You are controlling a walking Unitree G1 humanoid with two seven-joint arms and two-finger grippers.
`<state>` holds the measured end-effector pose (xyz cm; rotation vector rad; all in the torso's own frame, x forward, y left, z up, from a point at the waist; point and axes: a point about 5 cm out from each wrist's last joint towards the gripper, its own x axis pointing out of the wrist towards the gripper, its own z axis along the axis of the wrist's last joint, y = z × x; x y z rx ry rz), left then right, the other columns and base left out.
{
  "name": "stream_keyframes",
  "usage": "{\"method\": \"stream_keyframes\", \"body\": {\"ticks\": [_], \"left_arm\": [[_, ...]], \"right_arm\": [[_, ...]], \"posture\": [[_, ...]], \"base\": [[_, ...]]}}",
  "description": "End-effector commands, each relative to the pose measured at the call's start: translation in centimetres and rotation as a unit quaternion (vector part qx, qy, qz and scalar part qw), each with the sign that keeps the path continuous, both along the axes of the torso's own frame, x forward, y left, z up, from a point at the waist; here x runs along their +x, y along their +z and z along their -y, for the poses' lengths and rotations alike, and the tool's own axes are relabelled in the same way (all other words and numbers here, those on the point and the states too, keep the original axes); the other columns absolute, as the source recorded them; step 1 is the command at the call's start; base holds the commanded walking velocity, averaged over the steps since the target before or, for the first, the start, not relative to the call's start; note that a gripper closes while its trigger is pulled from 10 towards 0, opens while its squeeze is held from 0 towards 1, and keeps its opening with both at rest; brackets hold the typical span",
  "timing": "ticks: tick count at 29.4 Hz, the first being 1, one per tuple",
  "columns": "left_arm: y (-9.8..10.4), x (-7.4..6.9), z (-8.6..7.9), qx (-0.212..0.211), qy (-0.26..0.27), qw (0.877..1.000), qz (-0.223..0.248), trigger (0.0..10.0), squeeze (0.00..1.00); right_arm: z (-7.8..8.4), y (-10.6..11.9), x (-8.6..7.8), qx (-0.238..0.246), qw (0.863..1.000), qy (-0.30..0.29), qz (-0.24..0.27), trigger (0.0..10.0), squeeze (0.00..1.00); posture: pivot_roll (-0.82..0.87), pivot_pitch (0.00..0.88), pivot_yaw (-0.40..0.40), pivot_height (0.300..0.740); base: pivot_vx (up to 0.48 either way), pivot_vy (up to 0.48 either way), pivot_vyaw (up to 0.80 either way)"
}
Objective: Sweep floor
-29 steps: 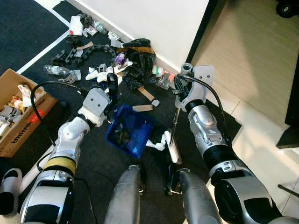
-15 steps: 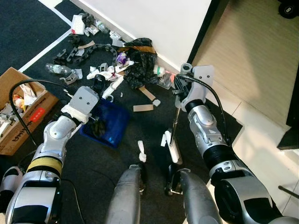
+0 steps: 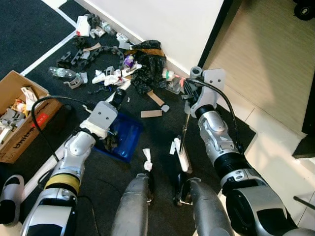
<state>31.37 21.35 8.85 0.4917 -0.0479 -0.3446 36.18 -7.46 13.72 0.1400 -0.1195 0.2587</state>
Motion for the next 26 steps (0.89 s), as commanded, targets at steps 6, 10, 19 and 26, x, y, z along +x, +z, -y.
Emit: {"method": "stream_keyframes", "body": {"ticks": [6,10,19,26], "left_arm": [[-3.2,-1.8,2.1,-0.042,-0.013,0.997,-0.058,10.0,0.0],[-3.3,-2.0,2.8,-0.064,-0.025,0.996,-0.062,10.0,0.0],[-2.5,-1.7,1.6,-0.105,-0.02,0.992,-0.062,10.0,0.0],[0.0,-1.1,-2.5,-0.089,0.003,0.995,-0.044,10.0,0.0]], "right_arm": [[-1.3,-1.5,-0.8,0.042,0.998,0.012,-0.04,10.0,0.0],[-1.4,-1.5,-0.7,0.042,0.998,0.014,-0.041,10.0,0.0],[-1.5,-1.5,-0.7,0.043,0.998,0.016,-0.042,10.0,0.0],[-1.4,-1.4,-0.6,0.043,0.998,0.014,-0.041,10.0,0.0]], "posture": [[0.06,0.366,-0.023,0.74],[0.06,0.366,-0.023,0.74],[0.07,0.358,-0.019,0.74],[0.07,0.356,-0.018,0.74]], "base": [[0.0,0.0,0.0],[0.0,0.0,0.0],[0.0,0.0,0.0],[0.0,0.0,0.0]]}}
